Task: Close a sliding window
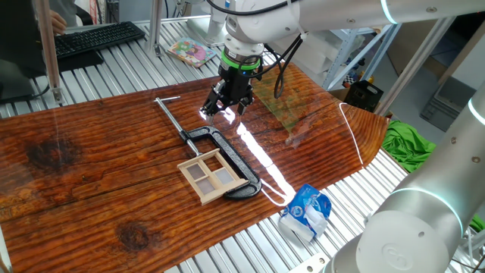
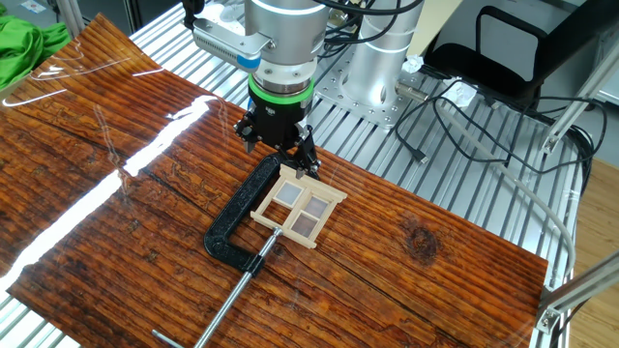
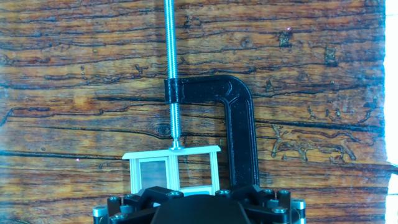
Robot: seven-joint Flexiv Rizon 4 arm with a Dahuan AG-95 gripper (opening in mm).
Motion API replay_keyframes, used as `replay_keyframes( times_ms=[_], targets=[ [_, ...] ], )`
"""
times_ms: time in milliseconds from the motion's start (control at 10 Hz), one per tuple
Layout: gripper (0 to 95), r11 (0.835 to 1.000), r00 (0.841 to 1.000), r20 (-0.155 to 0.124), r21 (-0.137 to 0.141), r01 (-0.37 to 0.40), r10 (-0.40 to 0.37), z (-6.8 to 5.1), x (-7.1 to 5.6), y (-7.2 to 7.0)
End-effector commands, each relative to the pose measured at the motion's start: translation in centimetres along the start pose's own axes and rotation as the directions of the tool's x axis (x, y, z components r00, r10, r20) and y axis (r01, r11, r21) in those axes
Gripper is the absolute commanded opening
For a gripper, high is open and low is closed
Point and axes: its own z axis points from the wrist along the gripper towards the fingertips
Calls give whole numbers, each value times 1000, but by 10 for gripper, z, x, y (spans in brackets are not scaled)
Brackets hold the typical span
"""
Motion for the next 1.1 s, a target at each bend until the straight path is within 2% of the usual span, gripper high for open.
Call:
replay_keyframes(
  times_ms=[100, 1100],
  targets=[
    [0, 988, 989, -61, -67, -142, 138, 0, 0, 0],
    [0, 988, 989, -65, -70, -140, 135, 0, 0, 0]
  ],
)
